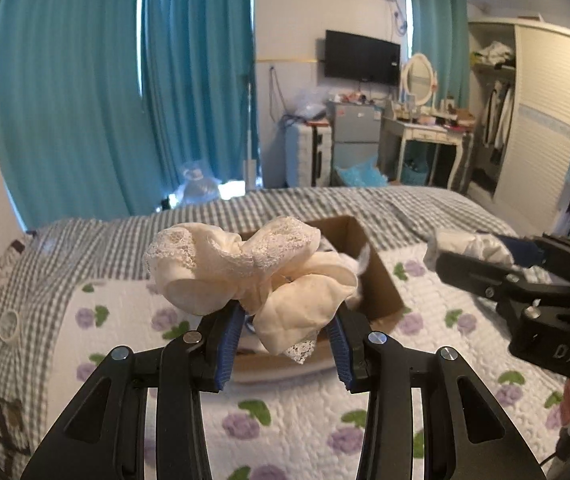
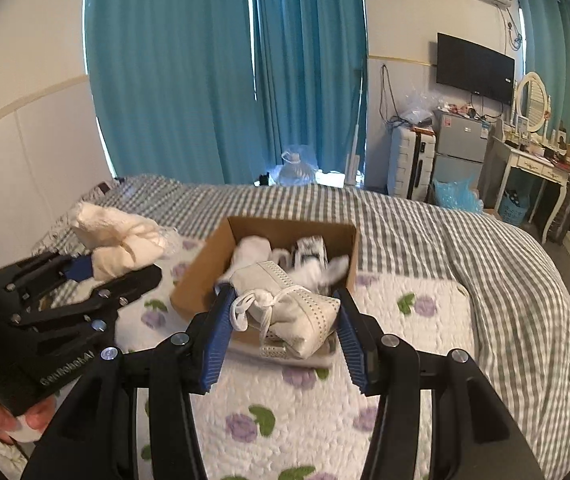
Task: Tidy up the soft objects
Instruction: 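Place the lace cloth and mesh sock into the box and release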
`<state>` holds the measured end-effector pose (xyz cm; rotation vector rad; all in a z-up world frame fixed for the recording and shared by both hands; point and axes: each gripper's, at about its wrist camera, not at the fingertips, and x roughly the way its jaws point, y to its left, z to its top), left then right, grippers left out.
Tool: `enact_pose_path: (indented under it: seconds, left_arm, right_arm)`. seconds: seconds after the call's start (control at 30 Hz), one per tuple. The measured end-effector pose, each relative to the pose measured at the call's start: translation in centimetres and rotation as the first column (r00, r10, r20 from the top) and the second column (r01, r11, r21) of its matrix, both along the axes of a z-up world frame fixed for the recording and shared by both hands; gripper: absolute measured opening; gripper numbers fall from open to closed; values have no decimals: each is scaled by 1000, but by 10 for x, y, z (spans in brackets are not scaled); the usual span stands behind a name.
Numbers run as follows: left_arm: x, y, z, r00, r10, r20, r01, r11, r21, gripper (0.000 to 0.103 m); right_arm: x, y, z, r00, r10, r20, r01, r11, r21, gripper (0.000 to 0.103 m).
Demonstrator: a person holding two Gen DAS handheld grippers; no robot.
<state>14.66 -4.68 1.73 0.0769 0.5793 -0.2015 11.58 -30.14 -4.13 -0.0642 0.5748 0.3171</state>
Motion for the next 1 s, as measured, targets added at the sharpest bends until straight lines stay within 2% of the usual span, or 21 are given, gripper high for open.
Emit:
enact_pose_path:
  seconds: [0.17, 0.3, 0.5, 0.57, 0.63, 0.67, 0.7, 0.77, 0.87, 1.0]
  left_arm:
    - [37, -2, -24, 999, -3, -47, 4, 1000, 30, 39]
    - [63, -2, -47, 997, -8, -82, 12, 999, 48, 39]
    - [88, 0, -70, 995, -48, -86, 52, 998, 45, 41]
    - [93, 1, -74, 996, -50, -74, 54, 997, 54, 47]
    - [99, 3, -77, 997, -38, -73, 42, 998, 56, 78]
    - [99, 4, -78, 997, -35, -62, 39, 998, 52, 81]
    - [101, 4, -80, 998, -27, -55, 31, 998, 60, 81]
    - [103, 6, -82, 998, -17, -57, 21, 997, 79, 81]
    - [103, 9, -83, 998, -18, -66, 22, 997, 69, 81]
    - [93, 9, -72, 998, -24, -55, 27, 998, 58, 81]
  right_arm:
    - [39, 9, -9, 1000, 10, -22, -10, 1000, -7, 50]
    - [77, 14, -32, 998, 18, -62, -18, 1000, -3, 50]
    - [120, 26, -61, 993, 32, -115, -31, 999, 12, 50]
    - [133, 30, -67, 992, 38, -122, -36, 999, 15, 51]
    - [142, 33, -72, 991, 36, -126, -33, 999, 20, 51]
    - [147, 34, -74, 991, 37, -131, -34, 999, 26, 53]
    - [150, 34, -75, 990, 36, -137, -32, 999, 32, 55]
    - [157, 34, -77, 989, 28, -146, -21, 999, 49, 73]
    - [161, 31, -77, 989, 10, -148, 0, 997, 73, 80]
    - [153, 24, -68, 990, -6, -142, 18, 996, 84, 81]
